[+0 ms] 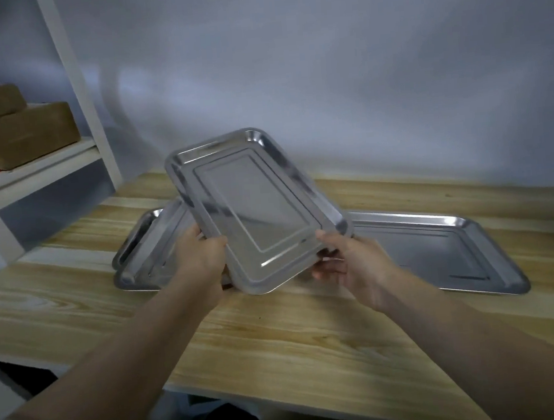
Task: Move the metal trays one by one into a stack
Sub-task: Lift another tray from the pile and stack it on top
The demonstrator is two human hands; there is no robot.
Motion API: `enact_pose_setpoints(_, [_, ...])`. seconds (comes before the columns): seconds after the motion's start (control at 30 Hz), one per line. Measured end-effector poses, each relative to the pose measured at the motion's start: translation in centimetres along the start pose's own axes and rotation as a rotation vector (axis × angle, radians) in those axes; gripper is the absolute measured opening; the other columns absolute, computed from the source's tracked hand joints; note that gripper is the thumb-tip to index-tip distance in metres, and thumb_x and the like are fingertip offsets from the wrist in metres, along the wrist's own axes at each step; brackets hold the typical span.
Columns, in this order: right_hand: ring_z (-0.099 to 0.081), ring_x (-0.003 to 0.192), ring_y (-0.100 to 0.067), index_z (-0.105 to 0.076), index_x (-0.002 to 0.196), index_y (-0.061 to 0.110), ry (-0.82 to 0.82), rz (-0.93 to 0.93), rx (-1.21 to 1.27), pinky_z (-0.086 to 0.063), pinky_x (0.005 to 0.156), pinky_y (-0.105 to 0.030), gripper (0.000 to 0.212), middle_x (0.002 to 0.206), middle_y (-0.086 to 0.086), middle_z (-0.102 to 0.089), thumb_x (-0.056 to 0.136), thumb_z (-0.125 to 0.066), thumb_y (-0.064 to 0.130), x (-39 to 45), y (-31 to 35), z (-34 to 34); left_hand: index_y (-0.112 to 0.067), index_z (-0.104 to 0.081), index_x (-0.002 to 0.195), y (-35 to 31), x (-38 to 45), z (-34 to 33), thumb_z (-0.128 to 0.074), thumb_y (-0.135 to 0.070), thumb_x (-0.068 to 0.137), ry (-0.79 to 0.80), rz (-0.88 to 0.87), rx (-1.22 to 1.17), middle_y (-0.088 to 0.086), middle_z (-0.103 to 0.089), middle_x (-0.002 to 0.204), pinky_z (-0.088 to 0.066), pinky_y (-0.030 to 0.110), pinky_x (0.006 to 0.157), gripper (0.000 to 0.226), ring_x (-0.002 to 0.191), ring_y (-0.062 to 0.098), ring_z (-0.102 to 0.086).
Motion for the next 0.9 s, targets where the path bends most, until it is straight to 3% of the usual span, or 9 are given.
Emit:
enact_pose_setpoints(0.07, [-0.068, 0.081, -0.030, -0.066, 0.103, 0.004, -0.054, 0.034, 0.022, -0.055, 0.079, -0.045, 0.020, 0.090, -0.014, -0.071, 0.089, -0.067, 0.018, -0.2, 0.7, 2.3, -0.027, -0.063, 0.091, -0.1, -0.3, -0.7, -0.042, 0.004, 0.093, 0.000, 0.001, 0.033, 0.012, -0.067, 0.098, -0.057, 0.052, 0.071, 0.037, 0.085, 0.034, -0.065])
enact_pose_setpoints(0.13, [-0.068, 0.089, -0.032, -0.070, 0.103, 0.006, -0.070, 0.028, 0.025, -0.052, 0.082, -0.046, 0.023, 0.097, -0.015, -0.074, 0.087, -0.070, 0.023, -0.5, 1.0, 4.0, -0.019, -0.064, 0.103, -0.2, -0.8, -1.8, -0.043, 0.002, 0.095, 0.016, -0.024, 0.077, 0.013, -0.068, 0.097, -0.057, 0.044, 0.072, 0.030, 0.088, 0.032, -0.066])
enact_pose_setpoints(0.3, [-0.071, 0.087, -0.029, -0.071, 0.108, 0.004, -0.084, 0.001, -0.018, -0.054, 0.081, -0.041, 0.033, 0.095, -0.013, -0.077, 0.089, -0.067, 0.032, -1.6, 0.8, 7.5, -0.021, -0.061, 0.109, -0.5, -2.2, -6.0, -0.044, -0.002, 0.097, 0.147, -0.101, 0.156, 0.005, -0.066, 0.084, -0.048, 0.030, 0.060, 0.029, 0.074, 0.021, -0.063])
enact_pose_setpoints(0.43, [-0.074, 0.089, -0.027, -0.071, 0.103, 0.011, -0.181, 0.003, -0.036, -0.058, 0.085, -0.044, 0.028, 0.091, -0.008, -0.079, 0.093, -0.061, 0.036, -2.8, 0.9, 10.6, -0.020, -0.060, 0.115, -0.2, -3.4, -8.7, -0.044, -0.006, 0.098, 0.232, -0.103, 0.201, 0.004, -0.068, 0.094, -0.052, 0.034, 0.070, 0.028, 0.087, 0.022, -0.065])
enact_pose_setpoints(0.57, [-0.072, 0.082, -0.023, -0.069, 0.097, 0.014, -0.285, 0.056, -0.056, -0.055, 0.065, -0.035, 0.026, 0.087, -0.005, -0.077, 0.094, -0.059, 0.037, -4.0, 1.7, 13.6, -0.018, -0.059, 0.120, 0.1, -4.8, -11.4, -0.045, -0.007, 0.098, 0.335, -0.078, 0.199, 0.007, -0.068, 0.098, -0.052, 0.035, 0.071, 0.028, 0.088, 0.023, -0.065])
enact_pose_setpoints(0.73, [-0.072, 0.087, -0.028, -0.069, 0.097, 0.013, -0.344, 0.066, -0.081, -0.056, 0.083, -0.044, 0.027, 0.090, -0.007, -0.077, 0.091, -0.062, 0.038, -4.6, 1.7, 17.2, -0.015, -0.064, 0.111, 0.1, -5.3, -14.2, -0.052, -0.022, 0.096, 0.411, -0.019, 0.162, 0.011, -0.070, 0.104, -0.053, 0.040, 0.086, 0.021, 0.097, 0.026, -0.068])
enact_pose_setpoints(0.9, [-0.074, 0.083, -0.029, -0.071, 0.096, 0.011, -0.336, 0.056, -0.079, -0.058, 0.070, -0.037, 0.025, 0.089, -0.010, -0.077, 0.090, -0.065, 0.035, -5.1, 1.9, 20.3, -0.016, -0.068, 0.105, 0.1, -5.0, -16.4, -0.053, -0.043, 0.092, 0.420, 0.049, 0.151, 0.009, -0.076, 0.099, -0.055, 0.046, 0.087, 0.034, 0.092, 0.026, -0.073])
Point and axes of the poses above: each hand's wrist, its own x-axis towards the middle knuckle, its own z-axis out of the back of the hand, y = z × x, the point moved 10 cm from there along x, towards the middle knuckle
